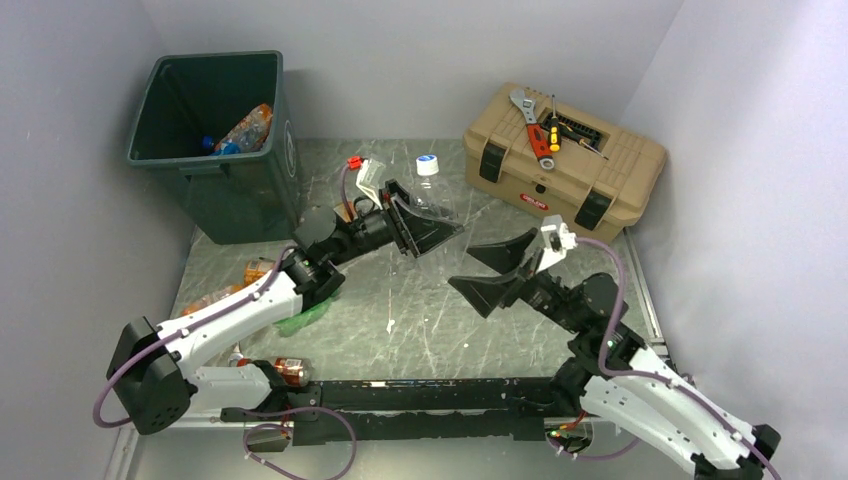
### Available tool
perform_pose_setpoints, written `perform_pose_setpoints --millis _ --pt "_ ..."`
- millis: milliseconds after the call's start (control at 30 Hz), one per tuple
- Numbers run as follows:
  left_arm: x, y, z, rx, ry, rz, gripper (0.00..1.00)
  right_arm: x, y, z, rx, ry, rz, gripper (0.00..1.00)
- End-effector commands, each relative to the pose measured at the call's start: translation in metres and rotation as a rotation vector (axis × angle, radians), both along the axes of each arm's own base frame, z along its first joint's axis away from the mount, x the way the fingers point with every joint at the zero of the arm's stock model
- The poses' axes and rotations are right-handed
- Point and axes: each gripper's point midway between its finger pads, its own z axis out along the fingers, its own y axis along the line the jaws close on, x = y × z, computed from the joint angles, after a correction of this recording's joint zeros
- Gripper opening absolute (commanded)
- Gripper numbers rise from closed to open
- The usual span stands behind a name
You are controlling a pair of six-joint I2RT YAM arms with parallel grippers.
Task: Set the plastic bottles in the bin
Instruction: Pick up the plastic bottle from the corner of the board.
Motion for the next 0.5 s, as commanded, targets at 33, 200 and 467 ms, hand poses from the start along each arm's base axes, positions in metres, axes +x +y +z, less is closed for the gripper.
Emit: perform_pose_setpoints --millis 33,200,467 --pt "-0.02 0.01 0.038 -0.091 -0.085 0.002 0.32 0.003 0.02 0.039 0.091 -0.051 0.059 0.98" --pt "-0.023 0.009 0.037 -0.05 -0.114 0.033 0.35 0.008 0.043 0.035 0.057 -0.031 0.106 0.87" --pt "-0.034 0.011 0.041 -0.028 -0.152 0.023 0.59 0.008 0.062 0.029 0.05 -0.035 0.13 0.54"
